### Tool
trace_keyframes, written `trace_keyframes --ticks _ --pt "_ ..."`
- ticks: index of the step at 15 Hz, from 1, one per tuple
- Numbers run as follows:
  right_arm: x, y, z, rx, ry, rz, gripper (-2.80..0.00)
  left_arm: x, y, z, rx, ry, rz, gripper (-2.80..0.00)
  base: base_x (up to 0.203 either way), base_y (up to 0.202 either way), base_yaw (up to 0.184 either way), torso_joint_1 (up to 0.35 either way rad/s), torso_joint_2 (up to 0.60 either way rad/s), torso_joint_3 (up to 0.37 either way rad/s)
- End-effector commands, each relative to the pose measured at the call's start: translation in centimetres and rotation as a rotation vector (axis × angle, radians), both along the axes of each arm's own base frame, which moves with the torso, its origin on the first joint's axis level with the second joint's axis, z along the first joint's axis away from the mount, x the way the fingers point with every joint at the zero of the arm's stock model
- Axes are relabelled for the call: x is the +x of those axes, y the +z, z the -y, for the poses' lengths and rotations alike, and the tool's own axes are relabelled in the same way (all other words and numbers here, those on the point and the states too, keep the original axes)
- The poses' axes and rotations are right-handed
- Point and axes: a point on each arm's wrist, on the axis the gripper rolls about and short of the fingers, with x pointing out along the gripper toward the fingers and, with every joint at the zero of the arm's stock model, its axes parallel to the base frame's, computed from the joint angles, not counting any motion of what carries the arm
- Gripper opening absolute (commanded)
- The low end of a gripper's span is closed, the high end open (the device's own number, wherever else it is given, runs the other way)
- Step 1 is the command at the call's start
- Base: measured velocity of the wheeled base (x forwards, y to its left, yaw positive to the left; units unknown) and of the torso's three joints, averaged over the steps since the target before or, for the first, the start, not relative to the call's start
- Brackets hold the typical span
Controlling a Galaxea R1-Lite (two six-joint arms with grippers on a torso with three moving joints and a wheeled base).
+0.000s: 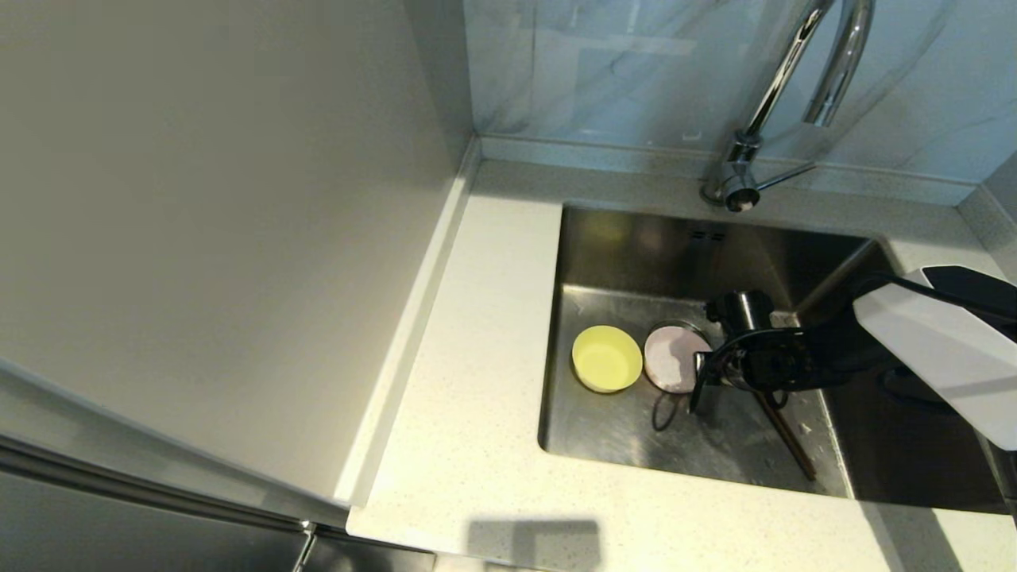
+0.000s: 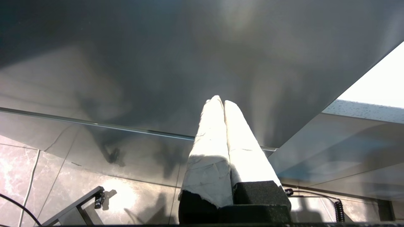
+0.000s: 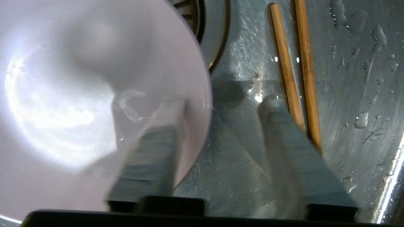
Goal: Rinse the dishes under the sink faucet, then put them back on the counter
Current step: Put a bowl back to the table from the sink
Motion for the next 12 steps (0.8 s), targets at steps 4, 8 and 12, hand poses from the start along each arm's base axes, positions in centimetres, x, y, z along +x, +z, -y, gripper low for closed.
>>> trace_keyframes --ticks 4,8,12 --pt "-0.1 0.4 -0.1 -0.023 -0.013 0.007 -2.80 0.0 0.0 0.0 0.000 0.001 0.004 -2.80 0.000 0.000 0.000 0.000 0.00 0.000" --pt "-0.5 1.5 0.0 -0.023 -0.017 0.005 -2.80 0.0 0.0 0.0 0.000 0.001 0.004 -2.80 0.000 0.000 0.000 0.000 0.00 0.000" --pt "-1.2 3.4 1.4 -0.034 -0.058 0.033 -2.80 0.0 0.0 0.0 0.000 0.001 0.004 -2.80 0.000 0.000 0.000 0.000 0.00 0.000"
